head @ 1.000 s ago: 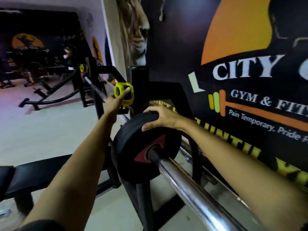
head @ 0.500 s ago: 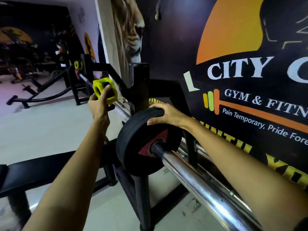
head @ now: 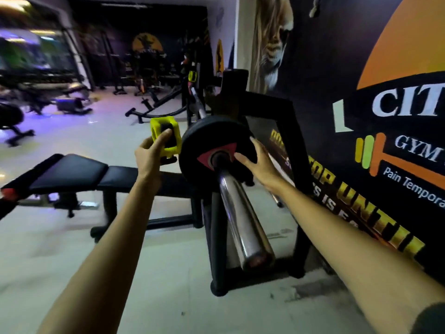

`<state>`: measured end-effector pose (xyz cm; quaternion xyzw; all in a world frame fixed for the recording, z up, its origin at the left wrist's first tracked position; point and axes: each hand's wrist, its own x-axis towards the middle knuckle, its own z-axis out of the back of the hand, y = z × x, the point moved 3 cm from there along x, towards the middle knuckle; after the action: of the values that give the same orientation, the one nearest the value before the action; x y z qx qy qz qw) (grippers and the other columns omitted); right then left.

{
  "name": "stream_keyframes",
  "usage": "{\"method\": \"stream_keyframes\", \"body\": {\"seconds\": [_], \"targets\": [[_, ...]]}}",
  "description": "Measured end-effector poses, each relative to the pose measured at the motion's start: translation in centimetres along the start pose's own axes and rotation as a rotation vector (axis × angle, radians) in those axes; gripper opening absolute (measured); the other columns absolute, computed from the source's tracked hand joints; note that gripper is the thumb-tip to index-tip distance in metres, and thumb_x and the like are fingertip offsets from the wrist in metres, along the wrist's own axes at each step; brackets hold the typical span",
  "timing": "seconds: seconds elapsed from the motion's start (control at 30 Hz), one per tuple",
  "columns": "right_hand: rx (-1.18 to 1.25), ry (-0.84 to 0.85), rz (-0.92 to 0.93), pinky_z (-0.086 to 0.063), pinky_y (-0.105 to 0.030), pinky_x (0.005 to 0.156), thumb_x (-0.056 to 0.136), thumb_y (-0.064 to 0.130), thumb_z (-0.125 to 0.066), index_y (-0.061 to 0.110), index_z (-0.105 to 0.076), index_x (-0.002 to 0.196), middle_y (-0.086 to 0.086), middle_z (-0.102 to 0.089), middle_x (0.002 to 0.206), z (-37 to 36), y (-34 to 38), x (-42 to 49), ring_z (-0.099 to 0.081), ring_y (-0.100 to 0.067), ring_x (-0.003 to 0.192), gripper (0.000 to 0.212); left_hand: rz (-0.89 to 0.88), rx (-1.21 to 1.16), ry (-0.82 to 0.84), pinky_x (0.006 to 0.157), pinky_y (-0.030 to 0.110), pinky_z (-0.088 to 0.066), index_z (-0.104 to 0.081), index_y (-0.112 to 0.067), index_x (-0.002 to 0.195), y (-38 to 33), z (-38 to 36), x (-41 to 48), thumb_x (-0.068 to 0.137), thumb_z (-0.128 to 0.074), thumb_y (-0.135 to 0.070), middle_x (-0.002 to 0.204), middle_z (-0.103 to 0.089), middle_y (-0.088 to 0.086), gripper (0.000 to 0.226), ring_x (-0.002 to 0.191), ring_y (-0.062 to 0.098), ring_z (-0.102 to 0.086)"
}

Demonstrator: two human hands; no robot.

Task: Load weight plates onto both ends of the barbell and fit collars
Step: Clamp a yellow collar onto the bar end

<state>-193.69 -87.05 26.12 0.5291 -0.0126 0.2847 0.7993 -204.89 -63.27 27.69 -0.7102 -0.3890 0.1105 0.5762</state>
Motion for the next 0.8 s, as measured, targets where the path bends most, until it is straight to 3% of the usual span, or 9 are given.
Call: {"method": "stream_keyframes", "body": {"seconds": [0.07, 0.23, 0.4, 0.47, 0.53, 0.63, 0.73, 0.8], "targets": [[0.072, 0.088, -0.059, -0.028, -0.034, 0.108, 0.088, 0.044, -0.055, 0.021, -0.017, 0.146, -0.006, -0.019, 0.154, 0.8, -0.7, -3.6, -0.025, -0.021, 0.138, 0.072, 0.003, 0.051, 0.041, 0.054, 0.032, -0.055, -0.071, -0.018, 0.075, 0.0, 0.0, -4.8, 0.058, -0.076, -0.046, 0.066, -0.069, -0.002, 0.033, 0.057, 0.017, -0.063], [0.202, 0.184, -0.15, -0.031, -0.027, 0.095, 0.093, 0.043, -0.045, 0.016, -0.027, 0.141, -0.008, -0.035, 0.144, 2.9, -0.7, -9.7, -0.037, -0.021, 0.13, 0.058, 0.049, 0.146, 0.084, 0.062, 0.039, -0.055, -0.074, -0.019, 0.083, 0.0, -0.5, -15.0, 0.061, -0.076, -0.048, 0.074, -0.072, 0.0, 0.036, 0.066, 0.019, -0.066], [0.333, 0.207, -0.218, -0.041, -0.024, 0.074, 0.094, 0.044, -0.043, 0.016, -0.055, 0.113, -0.005, -0.057, 0.114, 3.9, 1.0, -13.4, -0.054, -0.021, 0.108, 0.036, 0.068, 0.212, 0.126, 0.063, 0.038, -0.055, -0.071, -0.019, 0.096, -1.6, -0.9, -21.6, 0.064, -0.073, -0.05, 0.08, -0.072, -0.001, 0.044, 0.072, 0.017, -0.067], [0.358, 0.248, -0.256, -0.043, -0.032, 0.08, 0.093, 0.046, -0.044, 0.016, -0.059, 0.11, -0.005, -0.059, 0.113, 3.6, 1.4, -15.1, -0.055, -0.022, 0.106, 0.038, 0.044, 0.269, 0.147, 0.065, 0.031, -0.054, -0.07, -0.018, 0.101, -2.4, -1.3, -23.9, 0.061, -0.075, -0.05, 0.086, -0.073, 0.001, 0.051, 0.08, 0.02, -0.069], [0.388, 0.287, -0.269, -0.045, -0.031, 0.076, 0.093, 0.046, -0.045, 0.012, -0.059, 0.116, -0.005, -0.058, 0.115, 3.3, 1.8, -16.5, -0.055, -0.02, 0.104, 0.044, -0.034, 0.333, 0.181, 0.065, 0.023, -0.054, -0.067, -0.018, 0.106, -2.8, -2.1, -25.8, 0.058, -0.079, -0.045, 0.09, -0.073, -0.001, 0.056, 0.083, 0.015, -0.069], [0.454, 0.314, -0.253, -0.049, -0.027, 0.065, 0.091, 0.045, -0.048, 0.007, -0.058, 0.119, -0.009, -0.062, 0.106, 3.6, 2.7, -18.6, -0.06, -0.021, 0.091, 0.048, -0.198, 0.501, 0.163, 0.071, 0.022, -0.054, -0.06, -0.015, 0.114, -3.2, -3.7, -28.3, 0.053, -0.081, -0.043, 0.099, -0.068, 0.001, 0.07, 0.085, 0.011, -0.065], [0.478, 0.332, -0.223, -0.055, -0.035, 0.073, 0.087, 0.048, -0.052, 0.008, -0.065, 0.104, -0.009, -0.067, 0.093, 4.4, 3.6, -20.0, -0.064, -0.024, 0.082, 0.046, -0.413, 0.896, 0.109, 0.076, 0.032, -0.055, -0.047, -0.01, 0.131, -3.4, -5.2, -29.4, 0.058, -0.084, -0.041, 0.123, -0.056, 0.007, 0.088, 0.096, 0.017, -0.063], [0.47, 0.349, -0.181, -0.058, -0.031, 0.069, 0.084, 0.046, -0.058, 0.006, -0.068, 0.094, -0.009, -0.069, 0.087, 5.1, 3.9, -20.4, -0.067, -0.021, 0.078, 0.043, -0.527, 1.077, 0.075, 0.081, 0.041, -0.054, -0.042, -0.002, 0.134, -3.2, -6.3, -30.1, 0.06, -0.083, -0.042, 0.127, -0.054, 0.013, 0.094, 0.102, 0.029, -0.062]]}}
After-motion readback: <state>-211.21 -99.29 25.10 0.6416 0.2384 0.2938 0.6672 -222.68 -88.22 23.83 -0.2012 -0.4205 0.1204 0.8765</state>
